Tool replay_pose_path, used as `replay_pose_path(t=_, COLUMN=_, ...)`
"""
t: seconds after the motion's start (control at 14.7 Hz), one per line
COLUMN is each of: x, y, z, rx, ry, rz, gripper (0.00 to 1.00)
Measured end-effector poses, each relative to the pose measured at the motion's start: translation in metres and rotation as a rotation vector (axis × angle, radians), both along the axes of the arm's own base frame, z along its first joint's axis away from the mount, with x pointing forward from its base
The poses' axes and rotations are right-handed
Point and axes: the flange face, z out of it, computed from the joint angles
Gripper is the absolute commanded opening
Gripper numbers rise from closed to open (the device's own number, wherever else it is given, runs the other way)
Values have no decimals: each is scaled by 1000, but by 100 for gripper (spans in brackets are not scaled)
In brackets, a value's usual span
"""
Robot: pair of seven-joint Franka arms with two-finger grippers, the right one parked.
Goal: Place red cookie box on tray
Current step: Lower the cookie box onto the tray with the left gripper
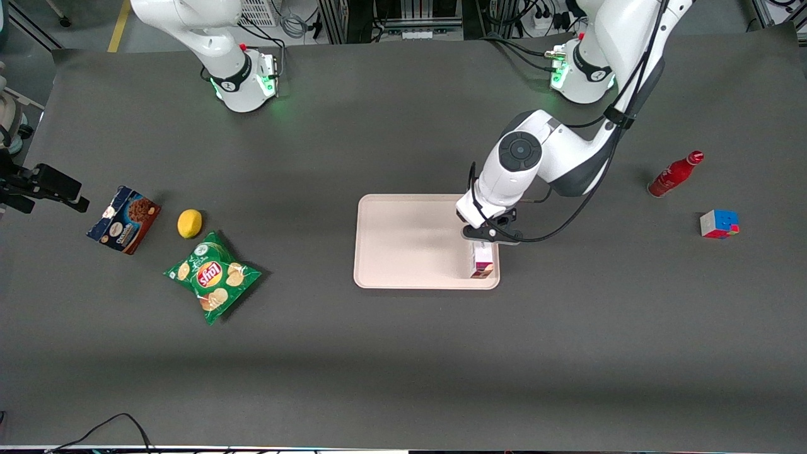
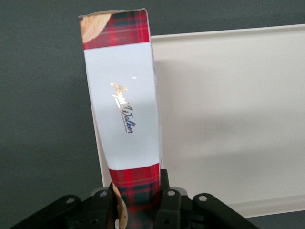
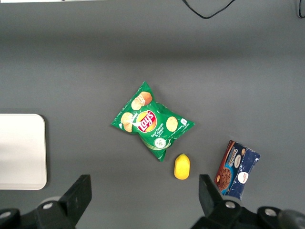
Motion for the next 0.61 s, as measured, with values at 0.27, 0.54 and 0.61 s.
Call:
replay_pose_path(t=0.27, x=6, y=4, z=-11, rx=-19, ry=-2, rz=42, gripper=1)
replay_pose_path(t=0.54, x=6, y=5, z=-25, rx=-1, ry=-8, rz=26, gripper=1)
replay_pose_path(t=0.61, x=6, y=5, z=-28, rx=0, ry=-8, rz=25, gripper=1)
